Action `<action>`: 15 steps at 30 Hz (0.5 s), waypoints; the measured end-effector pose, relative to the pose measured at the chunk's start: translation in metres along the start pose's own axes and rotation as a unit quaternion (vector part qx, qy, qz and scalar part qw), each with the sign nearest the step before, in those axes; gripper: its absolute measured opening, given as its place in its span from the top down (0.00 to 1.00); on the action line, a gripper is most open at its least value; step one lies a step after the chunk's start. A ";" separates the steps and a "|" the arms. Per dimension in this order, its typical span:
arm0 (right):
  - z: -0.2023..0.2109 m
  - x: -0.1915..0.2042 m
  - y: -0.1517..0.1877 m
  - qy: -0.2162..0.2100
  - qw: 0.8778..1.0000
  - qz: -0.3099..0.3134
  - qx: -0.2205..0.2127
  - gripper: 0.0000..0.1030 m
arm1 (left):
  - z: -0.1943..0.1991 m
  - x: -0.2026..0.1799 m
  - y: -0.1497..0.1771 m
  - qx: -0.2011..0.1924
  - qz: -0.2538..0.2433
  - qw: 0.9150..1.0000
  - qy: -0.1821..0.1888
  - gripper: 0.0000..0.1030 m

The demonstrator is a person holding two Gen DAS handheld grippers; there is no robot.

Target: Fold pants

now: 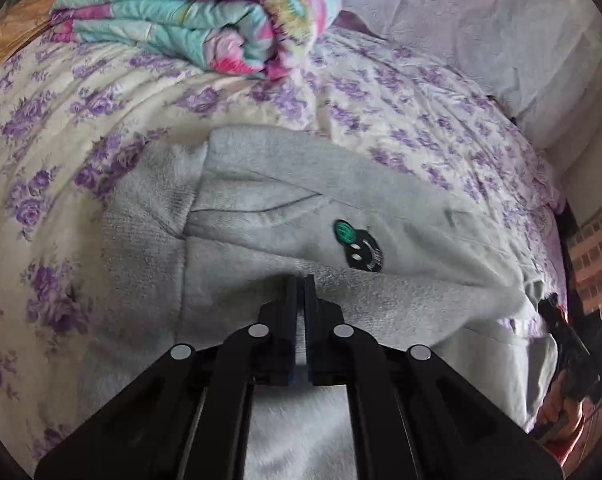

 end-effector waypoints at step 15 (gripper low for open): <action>0.001 0.045 -0.007 -0.061 0.998 -0.015 -0.018 0.78 | 0.043 -0.013 0.027 -0.009 0.007 0.998 0.058 0.88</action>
Point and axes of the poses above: each gripper's, at about its wrist camera, not at the fingertips, and z roughly against the way its jaws point, x to its left, y to its underside, the point moved 2 cm from there along -z, roughly the way its jaws point, and after that the axes turned 9 degrees about -x, right-handed, at the moved point
